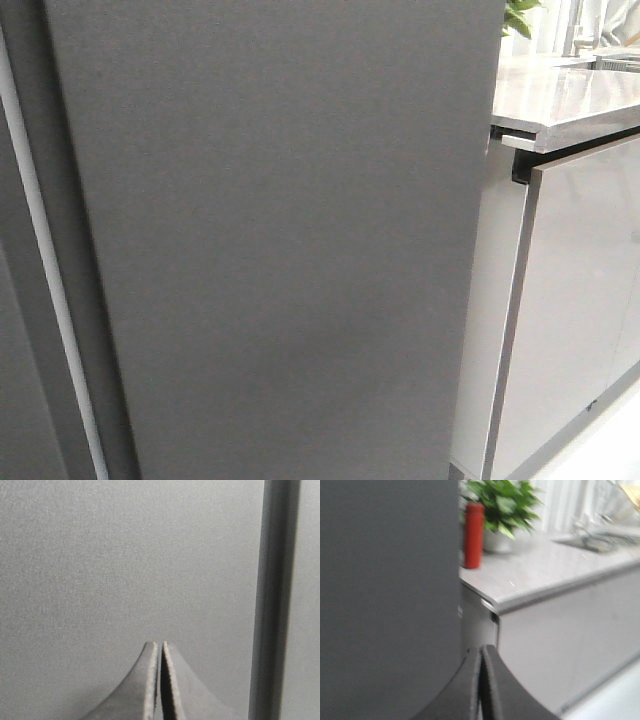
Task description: Close fridge door
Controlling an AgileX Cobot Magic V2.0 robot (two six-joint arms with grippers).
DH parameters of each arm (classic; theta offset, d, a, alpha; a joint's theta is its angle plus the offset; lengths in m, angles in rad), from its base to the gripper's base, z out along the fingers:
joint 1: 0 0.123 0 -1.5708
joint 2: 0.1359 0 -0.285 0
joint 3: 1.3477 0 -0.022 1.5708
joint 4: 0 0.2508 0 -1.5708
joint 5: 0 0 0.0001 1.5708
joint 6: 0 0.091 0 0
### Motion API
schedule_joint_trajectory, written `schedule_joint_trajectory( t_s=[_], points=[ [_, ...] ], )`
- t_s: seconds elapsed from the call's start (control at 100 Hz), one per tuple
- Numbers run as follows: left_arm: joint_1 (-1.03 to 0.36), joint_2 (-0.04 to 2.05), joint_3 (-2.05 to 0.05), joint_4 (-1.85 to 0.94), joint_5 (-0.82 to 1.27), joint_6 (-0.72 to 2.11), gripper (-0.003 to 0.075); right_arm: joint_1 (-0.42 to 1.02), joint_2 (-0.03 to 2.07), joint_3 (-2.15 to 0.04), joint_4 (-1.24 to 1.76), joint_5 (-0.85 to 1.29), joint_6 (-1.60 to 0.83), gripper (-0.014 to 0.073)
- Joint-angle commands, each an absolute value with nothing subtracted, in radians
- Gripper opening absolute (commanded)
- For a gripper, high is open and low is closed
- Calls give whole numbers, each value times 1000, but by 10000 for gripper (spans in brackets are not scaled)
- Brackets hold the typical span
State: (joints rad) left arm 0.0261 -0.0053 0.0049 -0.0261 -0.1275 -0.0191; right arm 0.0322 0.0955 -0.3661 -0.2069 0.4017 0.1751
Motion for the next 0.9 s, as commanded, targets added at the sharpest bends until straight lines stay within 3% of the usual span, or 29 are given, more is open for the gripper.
schedule_joint_trajectory(
  t_s=[0.0,0.3,0.89],
  points=[
    [25,-16,40,-30,-200,-23,-20,-15,69,-291,-188,227,177,-45],
    [25,-16,40,-30,-200,-23,-20,-82,-32,19,-186,-44,177,-45],
    [25,-16,40,-30,-200,-23,-20,-93,-30,36,-179,12,177,-45]
  ],
)
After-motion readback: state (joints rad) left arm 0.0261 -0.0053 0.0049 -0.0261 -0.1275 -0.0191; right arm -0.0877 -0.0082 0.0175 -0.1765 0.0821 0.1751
